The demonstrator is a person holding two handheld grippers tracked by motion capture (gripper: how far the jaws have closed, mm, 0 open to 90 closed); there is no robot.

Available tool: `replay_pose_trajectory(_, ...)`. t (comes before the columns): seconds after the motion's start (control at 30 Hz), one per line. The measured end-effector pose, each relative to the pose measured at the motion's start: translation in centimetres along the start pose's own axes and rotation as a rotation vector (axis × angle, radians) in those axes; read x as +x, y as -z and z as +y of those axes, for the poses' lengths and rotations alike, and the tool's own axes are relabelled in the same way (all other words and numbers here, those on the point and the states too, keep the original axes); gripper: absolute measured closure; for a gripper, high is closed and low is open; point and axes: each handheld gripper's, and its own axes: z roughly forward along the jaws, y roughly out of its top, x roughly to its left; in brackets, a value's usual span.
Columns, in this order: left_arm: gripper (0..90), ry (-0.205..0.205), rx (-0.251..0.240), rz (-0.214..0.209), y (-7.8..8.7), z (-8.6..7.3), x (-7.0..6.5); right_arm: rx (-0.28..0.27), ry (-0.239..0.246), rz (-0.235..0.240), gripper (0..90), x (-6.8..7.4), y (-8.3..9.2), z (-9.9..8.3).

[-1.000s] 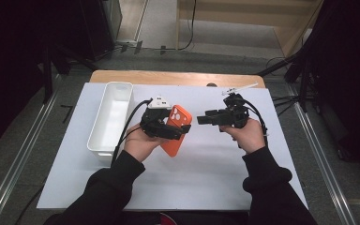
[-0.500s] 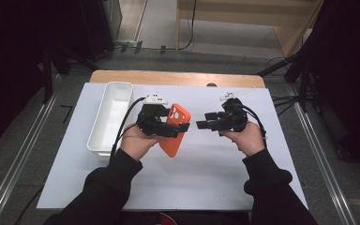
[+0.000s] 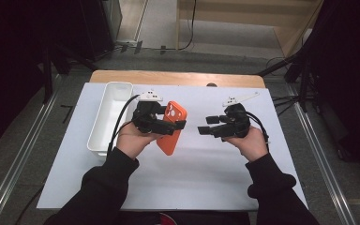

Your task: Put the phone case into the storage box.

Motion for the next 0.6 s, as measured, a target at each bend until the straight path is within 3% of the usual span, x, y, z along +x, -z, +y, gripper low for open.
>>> replay_pose_trajectory(0.6, 16.0, 0.005, -0.003, 0.007, 0.1, 0.0, 0.3, 0.015, 0.012, -0.020, 25.9, 1.9, 0.8, -2.4)
